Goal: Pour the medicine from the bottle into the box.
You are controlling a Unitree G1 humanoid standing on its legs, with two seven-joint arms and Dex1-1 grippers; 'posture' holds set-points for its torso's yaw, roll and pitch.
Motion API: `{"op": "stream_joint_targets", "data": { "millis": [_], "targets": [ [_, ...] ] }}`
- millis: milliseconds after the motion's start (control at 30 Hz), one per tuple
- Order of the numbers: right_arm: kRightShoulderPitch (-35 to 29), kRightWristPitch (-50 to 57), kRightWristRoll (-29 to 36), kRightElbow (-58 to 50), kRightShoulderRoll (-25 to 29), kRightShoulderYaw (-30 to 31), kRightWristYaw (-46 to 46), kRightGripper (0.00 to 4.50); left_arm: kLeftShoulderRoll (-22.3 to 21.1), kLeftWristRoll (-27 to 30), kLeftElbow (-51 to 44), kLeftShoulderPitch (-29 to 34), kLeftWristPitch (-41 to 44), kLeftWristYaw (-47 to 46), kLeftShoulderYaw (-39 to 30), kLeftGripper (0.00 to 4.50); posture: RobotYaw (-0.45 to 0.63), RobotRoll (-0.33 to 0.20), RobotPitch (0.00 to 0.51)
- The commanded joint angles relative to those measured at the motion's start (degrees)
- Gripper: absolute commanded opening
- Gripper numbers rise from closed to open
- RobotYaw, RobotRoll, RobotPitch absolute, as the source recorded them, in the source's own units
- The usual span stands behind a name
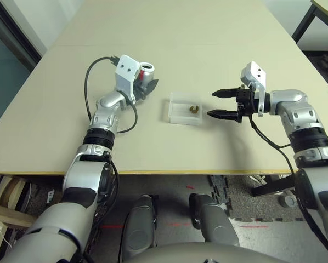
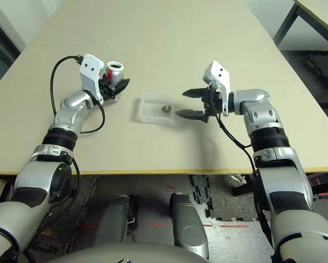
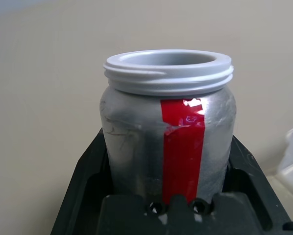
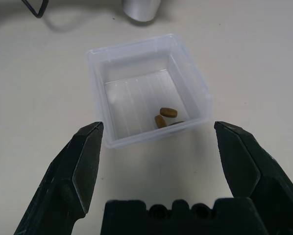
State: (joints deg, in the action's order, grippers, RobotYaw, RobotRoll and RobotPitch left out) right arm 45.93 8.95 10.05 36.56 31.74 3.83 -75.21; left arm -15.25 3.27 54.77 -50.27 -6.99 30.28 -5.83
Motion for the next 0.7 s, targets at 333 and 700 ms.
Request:
{"op": "stream_joint_targets", "data": {
  "millis": [333,700],
  "targets": [
    [-0.08,0.03,-0.25,-0.63,0.86,0.42,-0.26,4.5,0.84,2.08,4.43,2.21,-4.6,-1.68,-2.72,2.71,-0.03,0.0,0.158],
    [0.02,-0.01,-0.31,-0.79,0.88,0.43,-0.12,4.5,1.32,2.34,4.87,3.72,-5.9,-2.17,-3.26,2.71,-0.03,0.0,0.164]
  ]
}}
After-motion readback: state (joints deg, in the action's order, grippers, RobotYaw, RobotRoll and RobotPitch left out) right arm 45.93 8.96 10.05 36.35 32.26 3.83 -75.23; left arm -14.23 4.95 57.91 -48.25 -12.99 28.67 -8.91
